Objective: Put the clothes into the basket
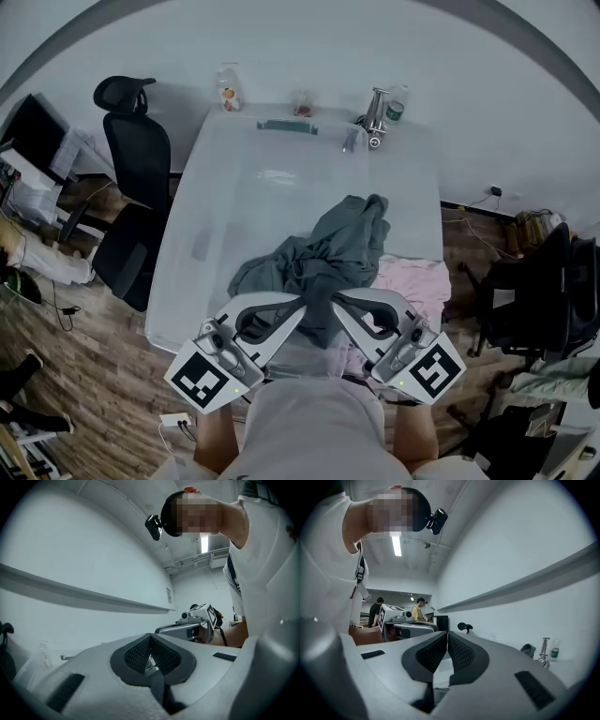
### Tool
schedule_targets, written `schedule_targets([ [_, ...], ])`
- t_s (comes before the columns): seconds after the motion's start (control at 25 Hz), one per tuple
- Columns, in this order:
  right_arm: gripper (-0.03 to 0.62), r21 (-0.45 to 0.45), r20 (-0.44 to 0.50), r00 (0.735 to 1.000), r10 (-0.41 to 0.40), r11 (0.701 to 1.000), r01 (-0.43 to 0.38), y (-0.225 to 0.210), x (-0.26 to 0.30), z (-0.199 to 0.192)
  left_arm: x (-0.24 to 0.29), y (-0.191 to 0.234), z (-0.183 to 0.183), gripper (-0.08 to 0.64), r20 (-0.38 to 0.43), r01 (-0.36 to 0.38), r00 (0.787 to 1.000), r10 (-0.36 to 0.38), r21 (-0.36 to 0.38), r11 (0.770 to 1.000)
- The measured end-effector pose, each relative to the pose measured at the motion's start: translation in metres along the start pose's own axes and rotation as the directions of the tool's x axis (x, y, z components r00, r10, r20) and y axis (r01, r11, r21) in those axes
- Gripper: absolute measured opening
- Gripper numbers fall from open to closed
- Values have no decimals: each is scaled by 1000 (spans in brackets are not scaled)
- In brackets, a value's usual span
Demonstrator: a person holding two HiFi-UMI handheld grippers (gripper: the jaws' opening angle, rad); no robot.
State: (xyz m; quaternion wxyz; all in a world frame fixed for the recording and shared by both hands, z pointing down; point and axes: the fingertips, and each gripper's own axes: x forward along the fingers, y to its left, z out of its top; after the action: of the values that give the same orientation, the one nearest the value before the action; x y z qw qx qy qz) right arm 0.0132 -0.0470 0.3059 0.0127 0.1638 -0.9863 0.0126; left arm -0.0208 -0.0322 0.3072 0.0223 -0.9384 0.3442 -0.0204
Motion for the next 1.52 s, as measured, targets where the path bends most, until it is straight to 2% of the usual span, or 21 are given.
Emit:
schedule_targets([
  [0.44,11,-32,-27,982,-188,982,187,-33,-66,-9,53,-33,-3,5,-11,151,988,-151,17,988],
  [0.6,12,-61,-82,961,-266,963,261,-46,-89,-21,75,-48,-5,5,-21,208,978,-207,26,978],
  [0.8,12,-76,-180,919,-350,937,342,-60,-114,-43,99,-66,-10,5,-38,271,962,-270,59,961],
  [1.28,25,-77,-313,858,-408,911,405,-81,-148,-98,151,-97,-38,5,-78,367,929,-361,79,927],
  [1.52,107,-91,-406,817,-410,907,410,-87,-155,-137,165,-106,-57,5,-136,403,910,-392,73,912],
])
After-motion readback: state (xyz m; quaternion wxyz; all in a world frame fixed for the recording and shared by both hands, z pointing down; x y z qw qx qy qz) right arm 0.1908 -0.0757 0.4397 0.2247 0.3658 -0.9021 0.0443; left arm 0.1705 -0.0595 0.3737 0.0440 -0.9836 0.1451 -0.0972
